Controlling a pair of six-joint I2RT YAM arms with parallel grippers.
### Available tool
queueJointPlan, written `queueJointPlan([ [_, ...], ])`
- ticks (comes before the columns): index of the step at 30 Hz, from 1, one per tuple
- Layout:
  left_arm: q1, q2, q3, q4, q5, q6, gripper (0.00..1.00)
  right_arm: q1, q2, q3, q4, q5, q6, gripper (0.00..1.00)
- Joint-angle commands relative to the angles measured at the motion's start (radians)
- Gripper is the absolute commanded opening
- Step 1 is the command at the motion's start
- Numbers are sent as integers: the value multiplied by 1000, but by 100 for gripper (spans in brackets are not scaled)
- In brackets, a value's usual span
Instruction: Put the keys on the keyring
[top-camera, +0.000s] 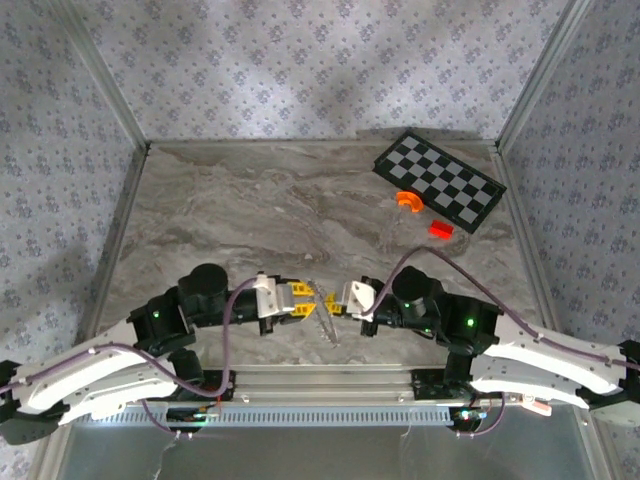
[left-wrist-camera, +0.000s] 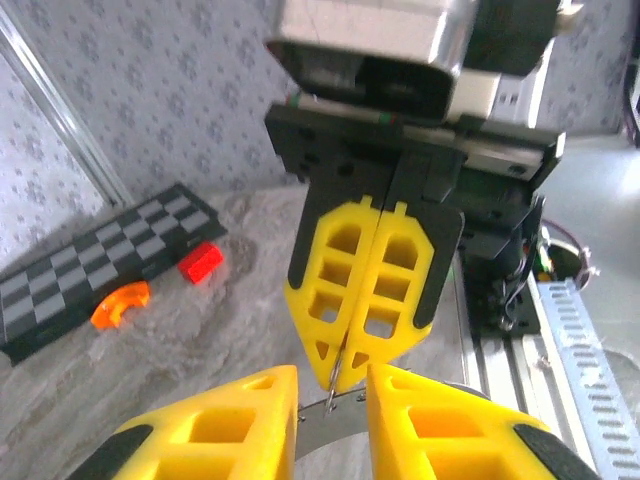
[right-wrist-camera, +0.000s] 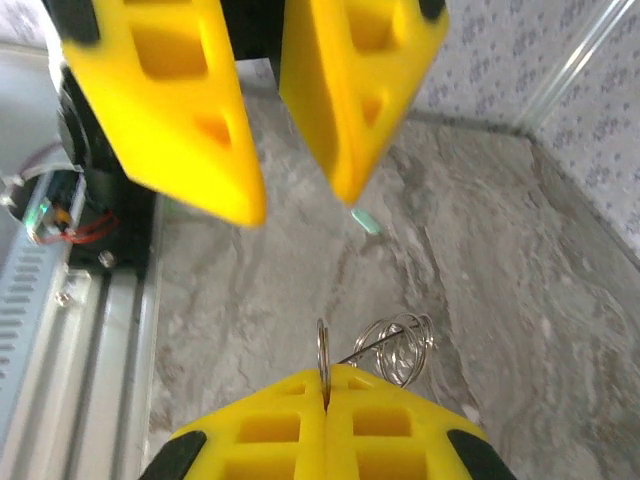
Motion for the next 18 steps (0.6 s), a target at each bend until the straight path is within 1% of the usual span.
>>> queueJointPlan([
  [1, -6, -54, -34, 84, 42, -51, 26, -20, -53, -34, 200, -116, 71, 0],
  [5, -6, -84, -51, 107, 57, -76, 27, -59, -89, -85, 342, -212, 159, 0],
  [7, -6, -86, -54, 121, 73, -82, 27, -75, -93, -93, 383, -239, 184, 0],
  [18, -6, -35, -50, 210, 130, -95, 29, -110, -94, -118, 509, -340, 270, 0],
])
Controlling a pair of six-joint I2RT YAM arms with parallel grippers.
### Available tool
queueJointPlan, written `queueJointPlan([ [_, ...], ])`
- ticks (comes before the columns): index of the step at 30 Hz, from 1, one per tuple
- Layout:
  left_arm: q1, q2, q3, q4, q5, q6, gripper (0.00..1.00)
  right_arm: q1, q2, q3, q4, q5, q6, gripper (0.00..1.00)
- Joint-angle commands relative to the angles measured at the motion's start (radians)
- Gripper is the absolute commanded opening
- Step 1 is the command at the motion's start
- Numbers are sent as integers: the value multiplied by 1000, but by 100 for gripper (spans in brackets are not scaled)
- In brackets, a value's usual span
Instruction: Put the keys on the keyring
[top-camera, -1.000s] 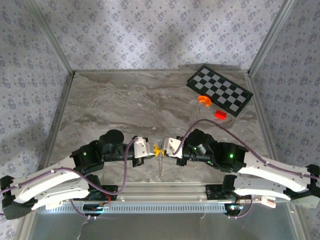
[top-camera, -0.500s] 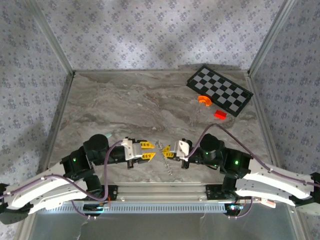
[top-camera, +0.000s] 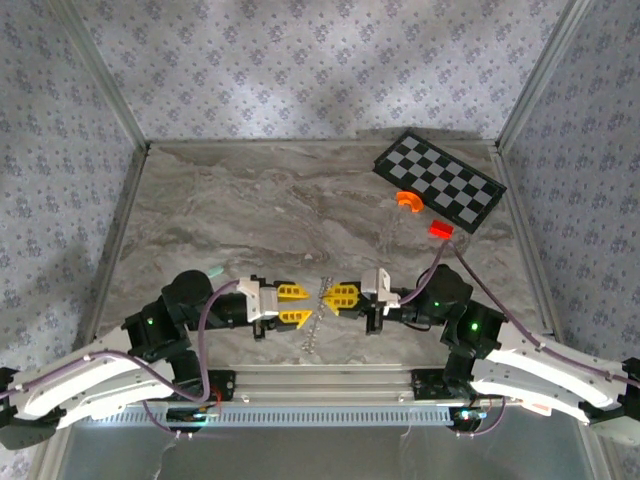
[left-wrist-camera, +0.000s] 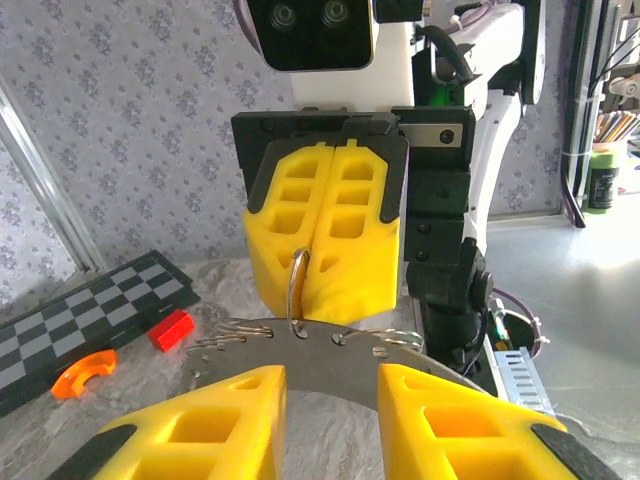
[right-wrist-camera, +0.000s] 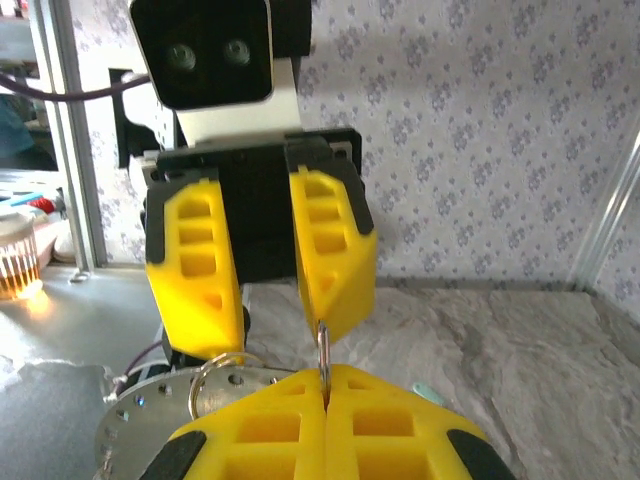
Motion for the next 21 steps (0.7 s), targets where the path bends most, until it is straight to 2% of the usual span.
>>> queueJointPlan([
  [1, -5, 9, 2, 86, 43, -17, 29, -10, -18, -7, 100, -55, 50, 0],
  [21, -5, 70, 5, 203, 100, -52, 21, -21, -34, -24, 109, -129, 72, 0],
])
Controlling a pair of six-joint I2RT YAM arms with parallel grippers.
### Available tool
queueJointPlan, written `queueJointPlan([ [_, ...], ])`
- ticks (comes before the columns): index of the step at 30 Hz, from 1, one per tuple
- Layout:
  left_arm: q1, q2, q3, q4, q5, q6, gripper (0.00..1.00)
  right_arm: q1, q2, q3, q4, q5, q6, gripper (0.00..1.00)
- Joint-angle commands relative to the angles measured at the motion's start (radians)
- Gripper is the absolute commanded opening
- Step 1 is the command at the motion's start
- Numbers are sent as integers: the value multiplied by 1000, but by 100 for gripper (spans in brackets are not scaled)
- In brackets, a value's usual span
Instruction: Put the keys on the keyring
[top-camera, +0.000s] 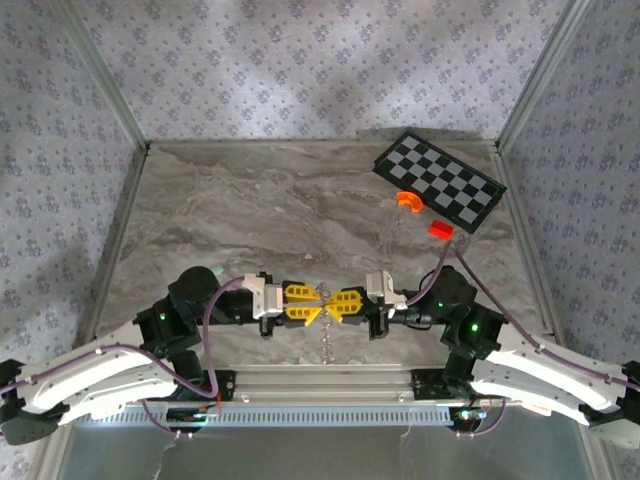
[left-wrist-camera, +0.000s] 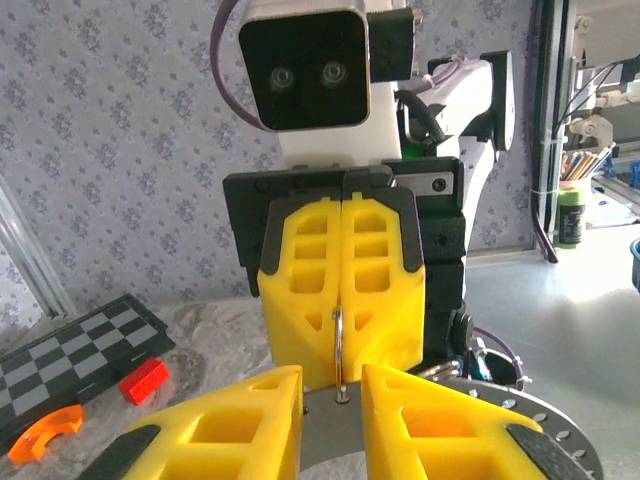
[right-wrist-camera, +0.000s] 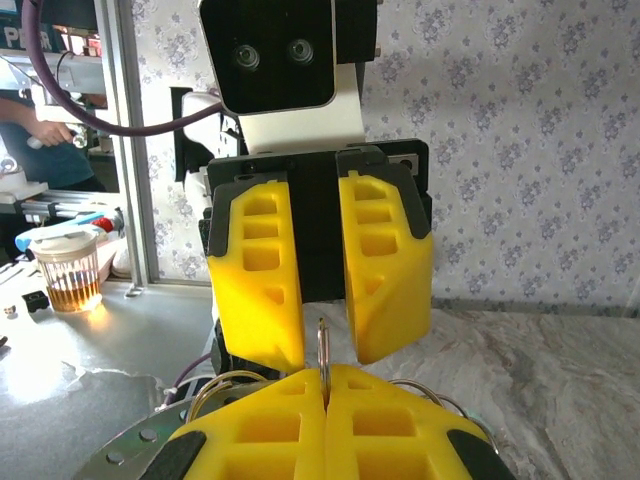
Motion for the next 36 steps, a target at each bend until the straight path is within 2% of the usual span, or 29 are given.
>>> queueJointPlan([
  [1, -5, 14, 7, 59, 33, -16, 21, -6, -18, 0, 61, -19, 23, 0],
  [8, -5, 25, 6, 71, 36, -14, 19, -7, -20, -3, 56, -20, 22, 0],
  [15, -6, 25, 9, 68, 35, -7, 0, -9, -22, -5, 28, 1, 8, 0],
  [18, -5, 20, 9, 45, 12, 12, 0, -9, -32, 1, -10, 38, -13, 0],
  [19, -5, 19, 12, 29, -1, 25, 0, -9, -36, 9, -38, 51, -25, 4],
  [23, -5, 19, 31, -66, -87, 98, 0, -5, -64, 61, -216, 152, -99, 33],
  [26, -6, 8, 29, -105, -135, 154, 0, 1, -83, 104, -337, 228, -149, 43],
  [29, -5, 0, 28, -134, -157, 202, 0, 11, -81, 141, -436, 283, -183, 43],
  [36, -5, 33, 68, -264, -166, 313, 0, 23, -42, 179, -533, 322, -218, 39],
])
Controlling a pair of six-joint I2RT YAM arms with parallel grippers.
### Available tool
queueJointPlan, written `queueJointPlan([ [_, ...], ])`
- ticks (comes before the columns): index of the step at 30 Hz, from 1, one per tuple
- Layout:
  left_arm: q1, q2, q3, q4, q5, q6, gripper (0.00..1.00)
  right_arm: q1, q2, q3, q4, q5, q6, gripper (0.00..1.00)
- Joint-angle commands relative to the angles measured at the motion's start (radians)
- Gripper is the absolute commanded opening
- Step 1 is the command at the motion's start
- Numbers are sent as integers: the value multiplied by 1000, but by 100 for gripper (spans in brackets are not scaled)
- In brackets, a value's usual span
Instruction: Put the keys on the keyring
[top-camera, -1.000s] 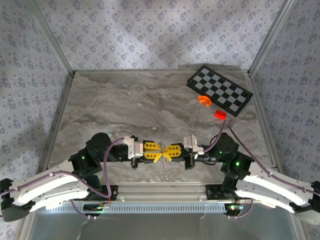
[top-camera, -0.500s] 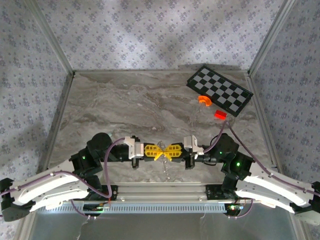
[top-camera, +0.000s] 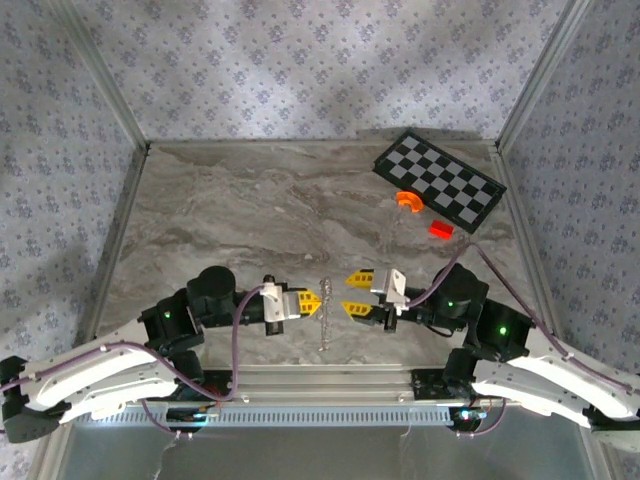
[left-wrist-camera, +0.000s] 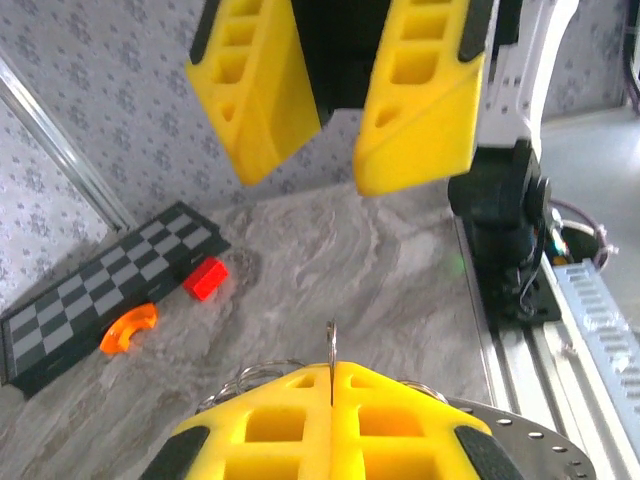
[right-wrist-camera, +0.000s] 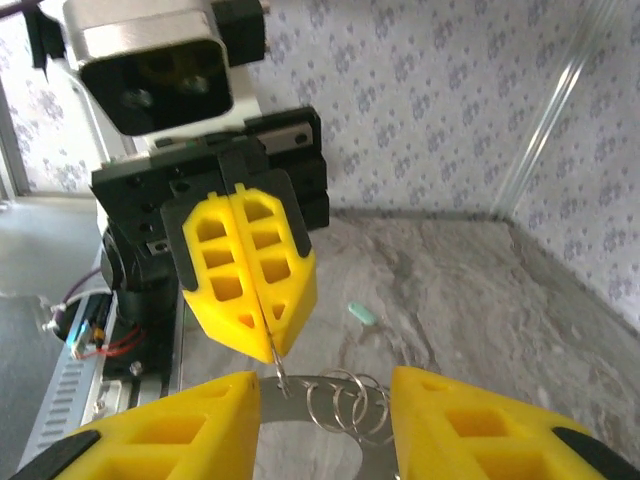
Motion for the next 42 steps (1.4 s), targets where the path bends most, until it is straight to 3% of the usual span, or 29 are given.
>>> queueJointPlan([
  [1, -5, 10, 67, -61, -19, 88, 0, 11, 24, 45, -102, 52, -41, 39],
  [10, -5, 27, 72, -74, -7, 125, 0, 45, 103, 72, -138, 93, -90, 37],
  [37, -5, 56, 78, -61, 51, 126, 0, 71, 158, 41, -70, 57, -90, 25],
  [42, -5, 62, 79, -60, 24, 127, 0, 70, 153, 42, -88, 41, -89, 28],
])
